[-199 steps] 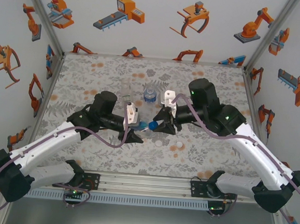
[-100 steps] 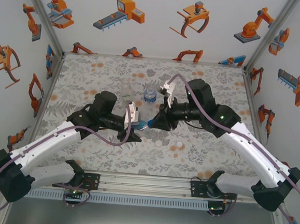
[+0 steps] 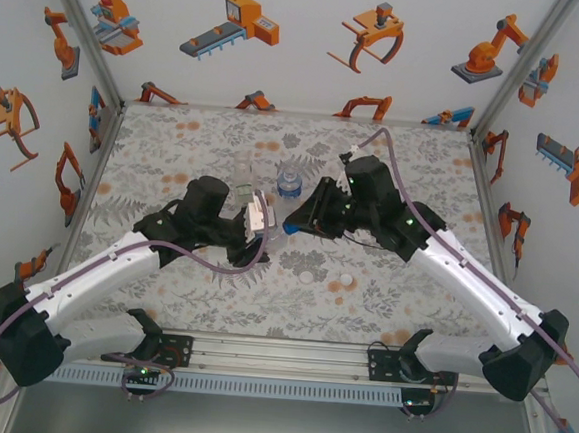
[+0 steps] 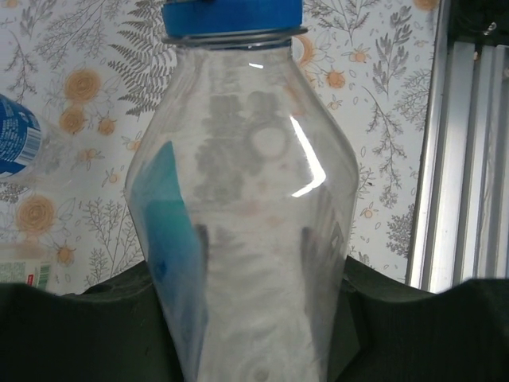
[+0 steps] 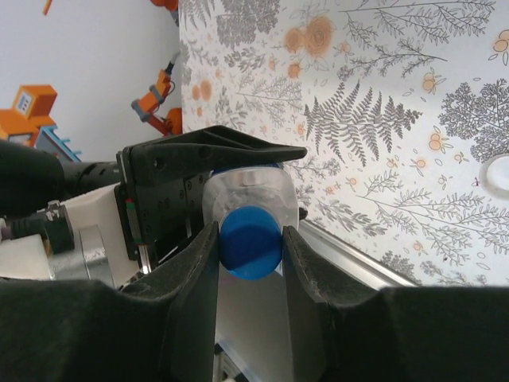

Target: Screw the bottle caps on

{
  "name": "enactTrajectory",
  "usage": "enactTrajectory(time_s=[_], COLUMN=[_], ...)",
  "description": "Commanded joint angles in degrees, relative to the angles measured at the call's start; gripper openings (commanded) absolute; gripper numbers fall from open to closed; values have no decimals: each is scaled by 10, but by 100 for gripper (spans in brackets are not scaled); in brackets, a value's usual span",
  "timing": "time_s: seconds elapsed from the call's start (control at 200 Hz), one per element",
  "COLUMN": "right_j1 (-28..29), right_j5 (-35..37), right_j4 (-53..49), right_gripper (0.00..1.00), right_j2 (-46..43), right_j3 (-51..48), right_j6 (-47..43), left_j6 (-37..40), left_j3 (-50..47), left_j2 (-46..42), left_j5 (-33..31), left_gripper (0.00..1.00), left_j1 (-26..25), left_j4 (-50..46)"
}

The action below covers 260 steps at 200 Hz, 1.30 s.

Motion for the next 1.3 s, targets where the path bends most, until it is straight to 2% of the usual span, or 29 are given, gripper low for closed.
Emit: enactTrajectory(time_s=[0.0,0.085,0.195,0.355,0.601,0.746,0.841,0.971,1.297], right_j1=[7,5,4,3,4,3,4,4,13], right_j5=[14,11,3,-24,-210,-287,-317,-316,-319], right_j4=[69,68,68,58,21,-30,-46,-50,-28], right_gripper=[6,31,44,48,52,56,56,56,46], right_j2=[-6,-15,-34,-57,-81,-79,-73,-64,-56], right_j3=[5,18,33,49,52,55,53,49,31], right_j6=[23,-46,-164,-358,-687,-826,-859,-861,-850], left_j6=[9,12,20,33,36,37,38,38,40], left_j3=[11,9,8,16,18,18,20,23,24], left_j2=[-3,-9,-16,-17,-26,-28,-25,-22,-21], left_j5=[37,43,59,95,140,163,180,192,192], left_gripper=[0,0,0,0,0,0,0,0,0], left_j1=[-10,-9,-9,-10,-10,-10,-10,-10,-10], left_j4=[62,61,52,15,-13,-14,-15,-16,-18])
